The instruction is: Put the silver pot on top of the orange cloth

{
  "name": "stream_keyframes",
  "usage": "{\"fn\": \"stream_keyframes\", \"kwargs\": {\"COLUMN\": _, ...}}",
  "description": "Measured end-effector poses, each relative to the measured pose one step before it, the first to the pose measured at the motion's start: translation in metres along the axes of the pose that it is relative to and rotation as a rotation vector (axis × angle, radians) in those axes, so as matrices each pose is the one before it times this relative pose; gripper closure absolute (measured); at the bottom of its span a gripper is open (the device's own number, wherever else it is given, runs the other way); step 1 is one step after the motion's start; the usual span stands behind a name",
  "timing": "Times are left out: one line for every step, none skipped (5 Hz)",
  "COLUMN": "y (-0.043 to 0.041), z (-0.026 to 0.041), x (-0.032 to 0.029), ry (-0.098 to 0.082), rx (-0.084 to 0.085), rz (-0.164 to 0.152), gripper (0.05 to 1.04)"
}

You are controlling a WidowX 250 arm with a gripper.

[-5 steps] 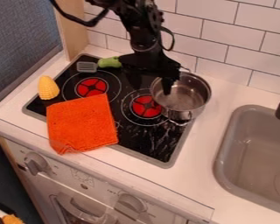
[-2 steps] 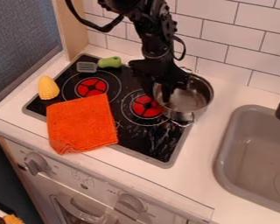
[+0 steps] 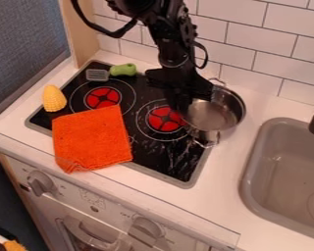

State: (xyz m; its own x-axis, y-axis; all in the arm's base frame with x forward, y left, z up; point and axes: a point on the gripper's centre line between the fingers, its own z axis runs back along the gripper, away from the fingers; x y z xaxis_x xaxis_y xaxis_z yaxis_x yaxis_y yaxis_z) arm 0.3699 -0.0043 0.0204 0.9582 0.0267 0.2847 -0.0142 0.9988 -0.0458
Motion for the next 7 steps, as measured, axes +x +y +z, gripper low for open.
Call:
{"fn": "stream_keyframes", "kwargs": {"y": -0.00101, "z": 0.00622, "x": -0.00416, "ry": 0.0056, "rx": -0.0083, "rz": -0.0121, "gripper": 1.000}}
{"fn": "stream_keyframes", "kwargs": {"y": 0.00032, "z": 0.00778, "x": -0.00286, "ry": -0.0068, "rx": -0.0170, "rz": 0.0095, "gripper": 1.000}}
{"fn": "stream_keyframes", "kwargs": {"y": 0.00730, "z": 0.02120, "x": -0.00211, "ry": -0.0191, "rx": 0.0022, "rz": 0.0111, "gripper": 1.000}}
{"fn": "stream_keyframes", "kwargs": {"y": 0.01288, "z": 0.02549, "x": -0.00833, "ry": -0.0282, "rx": -0.0278, "rz": 0.0385, "gripper": 1.000}}
{"fn": "stream_keyframes", "kwargs": {"y": 0.02001, "z": 0.02459, "x": -0.01054, "ry": -0.0351, "rx": -0.0005, "rz": 0.0221, "gripper": 1.000}}
{"fn": "stream_keyframes", "kwargs": {"y": 0.02161, "z": 0.00781, "x": -0.01622, "ry": 0.0035, "rx": 0.0104, "rz": -0.0111, "gripper": 1.000}}
{"fn": "stream_keyframes", "kwargs": {"y": 0.02617, "z": 0.00356, "x": -0.02296, "ry": 0.0017, "rx": 0.0029, "rz": -0.0034, "gripper": 1.000}}
